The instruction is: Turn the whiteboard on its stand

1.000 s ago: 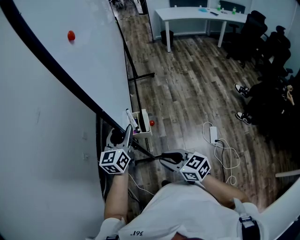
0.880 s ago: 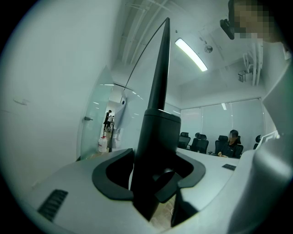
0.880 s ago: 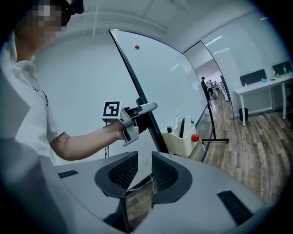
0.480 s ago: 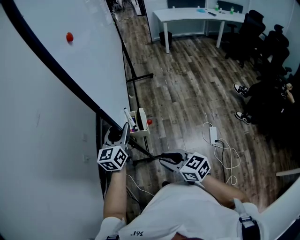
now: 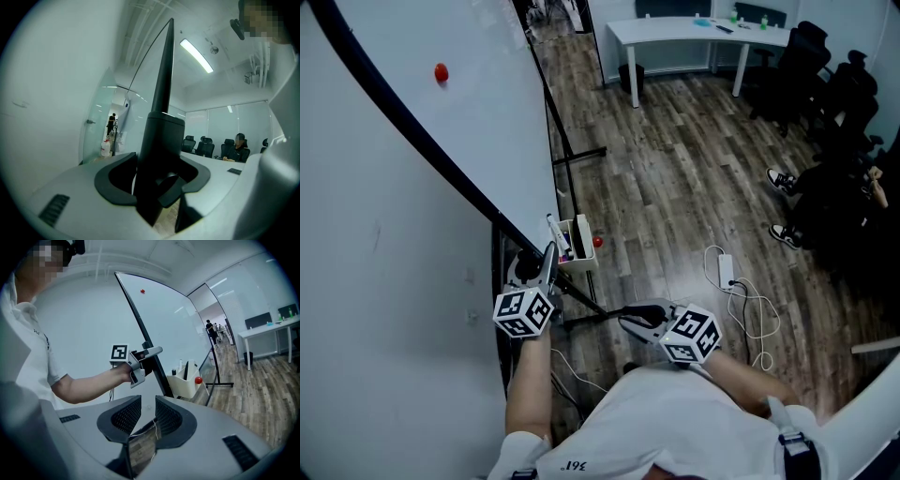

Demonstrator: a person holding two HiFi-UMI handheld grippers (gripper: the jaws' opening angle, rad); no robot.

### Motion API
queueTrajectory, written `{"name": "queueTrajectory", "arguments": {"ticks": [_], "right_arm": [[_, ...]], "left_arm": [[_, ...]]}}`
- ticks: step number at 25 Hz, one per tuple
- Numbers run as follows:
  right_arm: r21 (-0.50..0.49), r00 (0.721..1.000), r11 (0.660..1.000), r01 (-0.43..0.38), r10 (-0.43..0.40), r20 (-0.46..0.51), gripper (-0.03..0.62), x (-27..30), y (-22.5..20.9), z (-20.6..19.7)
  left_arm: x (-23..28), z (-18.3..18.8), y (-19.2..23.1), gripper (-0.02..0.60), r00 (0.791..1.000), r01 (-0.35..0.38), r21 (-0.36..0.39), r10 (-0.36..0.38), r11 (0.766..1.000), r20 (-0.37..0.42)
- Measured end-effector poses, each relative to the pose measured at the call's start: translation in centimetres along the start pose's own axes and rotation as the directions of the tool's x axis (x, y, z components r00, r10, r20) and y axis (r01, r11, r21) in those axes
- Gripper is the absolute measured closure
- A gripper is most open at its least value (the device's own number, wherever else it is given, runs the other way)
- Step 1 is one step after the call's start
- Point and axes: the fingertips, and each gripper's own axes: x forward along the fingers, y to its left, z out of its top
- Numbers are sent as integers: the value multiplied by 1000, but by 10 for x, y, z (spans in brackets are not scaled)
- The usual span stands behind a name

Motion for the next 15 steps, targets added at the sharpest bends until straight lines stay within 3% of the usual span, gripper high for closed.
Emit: {"name": "queueTrajectory", "arguments": {"ticks": [15], "right_arm": [[-4, 1000, 1000, 3, -3, 11, 497, -3, 4, -2]], "left_arm": [[-5, -2, -1, 362, 1000, -7, 1, 7, 1000, -7]]}}
